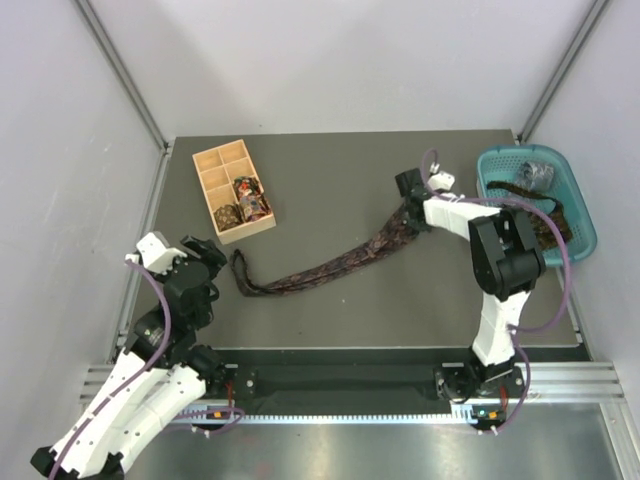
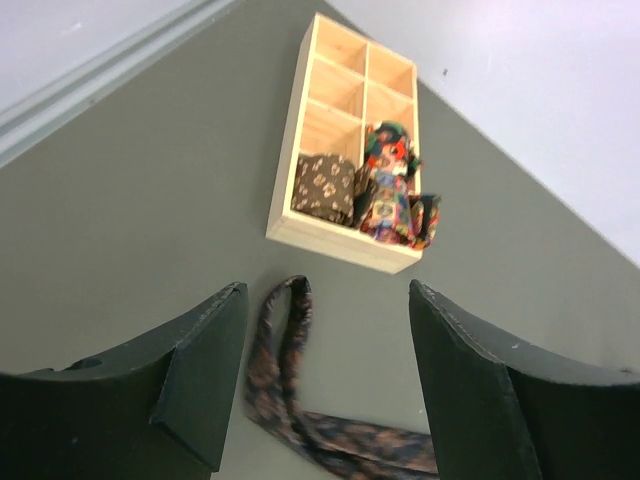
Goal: Roll the ties
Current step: Flatten the tie
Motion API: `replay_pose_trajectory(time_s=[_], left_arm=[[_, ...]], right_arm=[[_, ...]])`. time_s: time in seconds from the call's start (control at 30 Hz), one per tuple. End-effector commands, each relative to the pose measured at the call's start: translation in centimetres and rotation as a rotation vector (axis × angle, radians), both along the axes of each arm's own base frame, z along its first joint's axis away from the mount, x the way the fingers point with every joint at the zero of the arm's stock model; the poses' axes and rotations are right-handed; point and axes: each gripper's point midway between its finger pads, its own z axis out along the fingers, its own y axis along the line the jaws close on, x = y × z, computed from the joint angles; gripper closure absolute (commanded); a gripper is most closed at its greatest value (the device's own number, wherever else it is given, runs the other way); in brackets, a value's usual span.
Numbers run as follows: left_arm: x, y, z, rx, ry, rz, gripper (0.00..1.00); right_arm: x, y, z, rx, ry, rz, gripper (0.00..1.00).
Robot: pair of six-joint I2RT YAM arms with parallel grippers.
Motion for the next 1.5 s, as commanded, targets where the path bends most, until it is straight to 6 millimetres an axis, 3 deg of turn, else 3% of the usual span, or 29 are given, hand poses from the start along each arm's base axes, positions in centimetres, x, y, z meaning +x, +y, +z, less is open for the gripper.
replay_pose_trajectory(time_s=[0.0,0.03,0.07,0.1,0.13,0.17,0.2,0.23,0.27,0.3,0.33,0.37,0.4,0.47,0.5,0.53,0.57,0.63,0.67,0.7,0.8,0.87,0.9,1.03,1.17,1.33,1.47], left_arm=[[0.9,-1.2,-1.0,-0.005,-0.001,-0.044,0.30],[1.0,-1.6,-1.3,-0.009,0.001,-0.061,0.30],[1.4,-1.9,-1.3,-0.010,-0.004,-0.073,0.30],[1.5,-2.1,-1.8,-0.006,0.004,-0.080,0.30],[1.7,-2.4,-2.1,0.001,0.014,-0.089,0.30],[2.0,-2.7,-2.1,0.003,0.013,-0.100,0.30],[2.1,-2.8,-2.4,0.011,0.021,-0.103,0.30],[2.2,-3.0,-2.7,0.019,0.031,-0.108,0.30],[2.4,-3.2,-2.8,0.028,0.037,-0.124,0.30],[2.6,-3.5,-2.8,0.030,0.033,-0.135,0.31],[2.7,-3.6,-3.1,0.038,0.040,-0.141,0.31],[2.8,-3.7,-3.1,0.047,0.039,-0.149,0.31],[3.0,-4.2,-3.2,0.045,0.035,-0.172,0.31],[3.1,-4.6,-3.9,0.063,0.046,-0.199,0.31],[3.3,-5.1,-3.9,0.059,0.039,-0.224,0.31],[3.4,-5.4,-4.2,0.064,0.046,-0.237,0.31],[3.4,-5.6,-4.4,0.065,0.051,-0.245,0.31],[3.7,-6.4,-4.7,0.063,0.060,-0.280,0.31],[3.8,-6.6,-4.8,0.071,0.063,-0.293,0.31],[3.9,-7.0,-4.8,0.072,0.065,-0.312,0.31],[4.2,-7.4,-4.9,0.088,0.064,-0.335,0.32],[4.3,-8.0,-5.0,0.095,0.055,-0.367,0.32],[4.4,-8.2,-5.3,0.101,0.058,-0.379,0.33],[4.7,-9.2,-6.7,0.113,0.090,-0.426,0.34],[5.1,-10.2,-8.1,0.122,0.129,-0.469,0.33],[6.1,-12.8,-9.6,0.143,0.167,-0.582,0.31],[6.8,-14.2,-11.5,0.151,0.263,-0.626,0.33]], right_arm=[[4.0,-2.9,-0.1,0.011,0.013,0.021,1.00],[4.9,-3.3,-0.1,0.012,0.015,0.022,1.00],[5.4,-4.4,-1.3,-0.004,0.052,0.016,1.00],[7.7,-4.2,0.2,0.011,0.010,0.019,1.00],[8.4,-4.4,0.1,0.017,0.020,0.019,1.00],[9.1,-5.1,-1.3,0.017,0.049,0.019,0.99],[11.5,-4.8,0.3,0.045,-0.003,0.030,0.98],[12.5,-4.9,0.4,0.062,-0.012,0.029,0.98],[13.4,-5.5,-0.8,0.077,-0.005,0.031,0.96],[15.6,-4.8,1.0,0.120,-0.060,0.056,0.94],[16.7,-4.9,1.3,0.140,-0.076,0.062,0.91],[17.5,-5.1,0.5,0.159,-0.071,0.076,0.80],[19.1,-4.5,2.3,0.197,-0.116,0.103,0.71],[20.0,-4.7,3.5,0.209,-0.145,0.118,0.34],[20.3,-4.6,4.5,0.210,-0.168,0.133,0.31],[20.2,-4.5,5.1,0.205,-0.179,0.141,0.30],[20.2,-4.7,7.4,0.198,-0.218,0.148,0.30],[19.3,-4.9,8.0,0.183,-0.243,0.157,0.31],[18.8,-4.8,10.7,0.174,-0.292,0.179,0.33],[18.1,-4.5,9.9,0.178,-0.292,0.201,0.34],[17.2,-3.6,12.0,0.147,-0.309,0.249,0.40],[16.5,-2.2,11.4,0.136,-0.262,0.287,0.40],[16.8,-1.8,12.0,0.130,-0.268,0.292,0.40],[16.2,-0.1,10.1,0.092,-0.201,0.272,0.39],[15.8,0.7,8.4,0.064,-0.155,0.244,0.30],[15.5,1.9,5.5,0.058,-0.091,0.251,0.30],[14.9,1.7,3.9,0.047,-0.048,0.236,0.37]])
